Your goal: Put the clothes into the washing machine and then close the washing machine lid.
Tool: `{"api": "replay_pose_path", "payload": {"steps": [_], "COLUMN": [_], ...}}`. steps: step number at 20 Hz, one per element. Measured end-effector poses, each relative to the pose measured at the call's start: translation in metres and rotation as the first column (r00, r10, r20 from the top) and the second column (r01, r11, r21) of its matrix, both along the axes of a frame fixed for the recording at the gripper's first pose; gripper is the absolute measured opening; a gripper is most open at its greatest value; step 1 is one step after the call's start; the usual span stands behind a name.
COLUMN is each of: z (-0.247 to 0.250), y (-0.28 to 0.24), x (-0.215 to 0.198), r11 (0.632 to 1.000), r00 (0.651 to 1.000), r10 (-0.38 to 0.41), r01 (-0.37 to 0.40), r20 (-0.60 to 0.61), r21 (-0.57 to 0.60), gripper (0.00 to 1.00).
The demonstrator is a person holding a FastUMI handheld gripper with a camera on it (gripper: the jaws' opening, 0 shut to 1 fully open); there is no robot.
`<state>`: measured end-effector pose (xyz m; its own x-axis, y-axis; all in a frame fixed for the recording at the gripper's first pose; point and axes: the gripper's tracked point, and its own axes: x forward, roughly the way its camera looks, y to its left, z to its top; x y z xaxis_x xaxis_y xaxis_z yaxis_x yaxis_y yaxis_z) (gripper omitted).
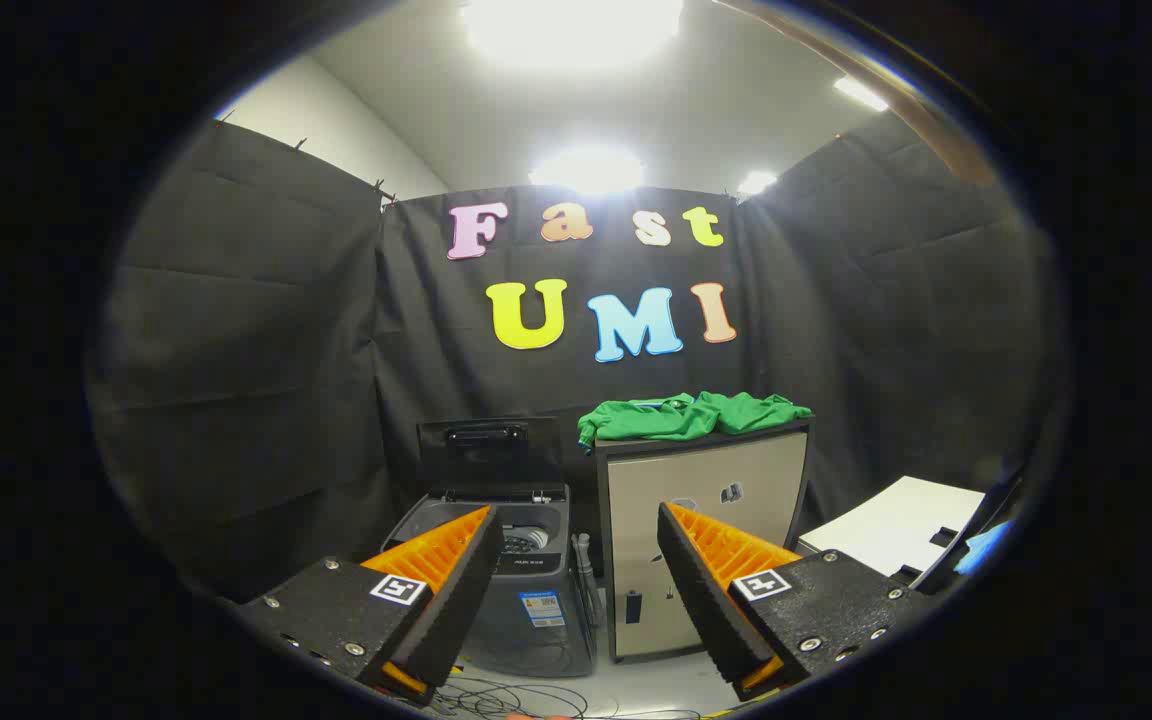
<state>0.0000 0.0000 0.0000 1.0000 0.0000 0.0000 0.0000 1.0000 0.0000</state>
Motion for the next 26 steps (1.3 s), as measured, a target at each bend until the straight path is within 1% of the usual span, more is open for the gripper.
{"api": "replay_pose_path", "payload": {"steps": [5,15,26], "z": [0.0,-0.002,-0.009], "y": [0.008,0.02,0.021], "x": [-0.002,0.0,0.008], "r11": [0.999,0.999,0.998], "r00": [1.0,0.999,0.999], "r10": [0.025,0.036,0.039], "r01": [-0.025,-0.036,-0.039], "r20": [0.003,-0.004,-0.013], "r21": [-0.023,-0.028,-0.056], "gripper": [0.96,0.96,0.96]}}
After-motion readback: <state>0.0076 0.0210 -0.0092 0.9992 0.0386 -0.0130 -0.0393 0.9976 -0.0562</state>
